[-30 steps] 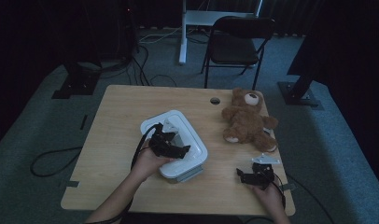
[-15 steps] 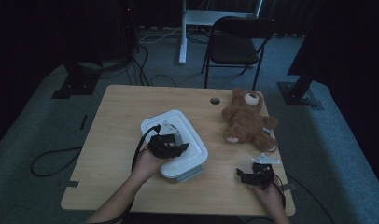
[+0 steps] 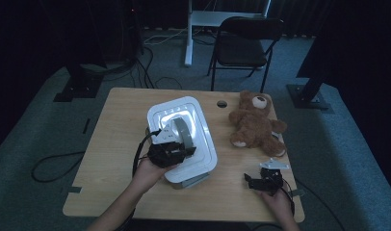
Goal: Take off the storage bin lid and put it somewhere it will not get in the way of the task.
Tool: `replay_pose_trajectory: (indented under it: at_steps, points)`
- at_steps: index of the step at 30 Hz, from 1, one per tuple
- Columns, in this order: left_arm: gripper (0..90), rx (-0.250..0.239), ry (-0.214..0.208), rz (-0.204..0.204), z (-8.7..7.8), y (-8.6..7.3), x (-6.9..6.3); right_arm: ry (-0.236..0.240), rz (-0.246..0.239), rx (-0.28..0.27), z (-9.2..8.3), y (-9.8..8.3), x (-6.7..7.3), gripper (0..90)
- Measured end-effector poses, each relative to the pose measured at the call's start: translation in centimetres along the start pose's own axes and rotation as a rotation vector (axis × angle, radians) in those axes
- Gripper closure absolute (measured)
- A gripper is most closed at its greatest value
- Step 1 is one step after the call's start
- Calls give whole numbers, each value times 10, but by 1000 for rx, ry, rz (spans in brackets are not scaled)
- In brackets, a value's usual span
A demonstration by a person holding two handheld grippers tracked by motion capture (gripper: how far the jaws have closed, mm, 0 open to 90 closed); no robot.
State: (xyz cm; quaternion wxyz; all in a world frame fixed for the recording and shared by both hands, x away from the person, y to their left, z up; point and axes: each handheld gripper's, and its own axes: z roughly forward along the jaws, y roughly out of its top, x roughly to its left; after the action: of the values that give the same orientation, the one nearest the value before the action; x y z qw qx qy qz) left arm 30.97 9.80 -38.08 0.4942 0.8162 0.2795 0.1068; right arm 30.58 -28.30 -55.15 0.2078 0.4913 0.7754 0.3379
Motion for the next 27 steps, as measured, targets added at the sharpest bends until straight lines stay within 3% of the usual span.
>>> replay_pose_trajectory:
  at_steps: [4, 11, 19, 27]
  points:
    - [784, -9, 21, 10, -9, 2, 1, 0, 1, 1, 0, 0, 0, 136]
    - [835, -50, 42, -12, -27, -1, 11, 0, 1, 0, 0, 0, 0, 136]
    - [842, -54, 89, -19, -50, -6, 16, 0, 1, 0, 0, 0, 0, 136]
    - [843, -58, 120, -58, -74, -17, 29, 0, 1, 0, 0, 0, 0, 136]
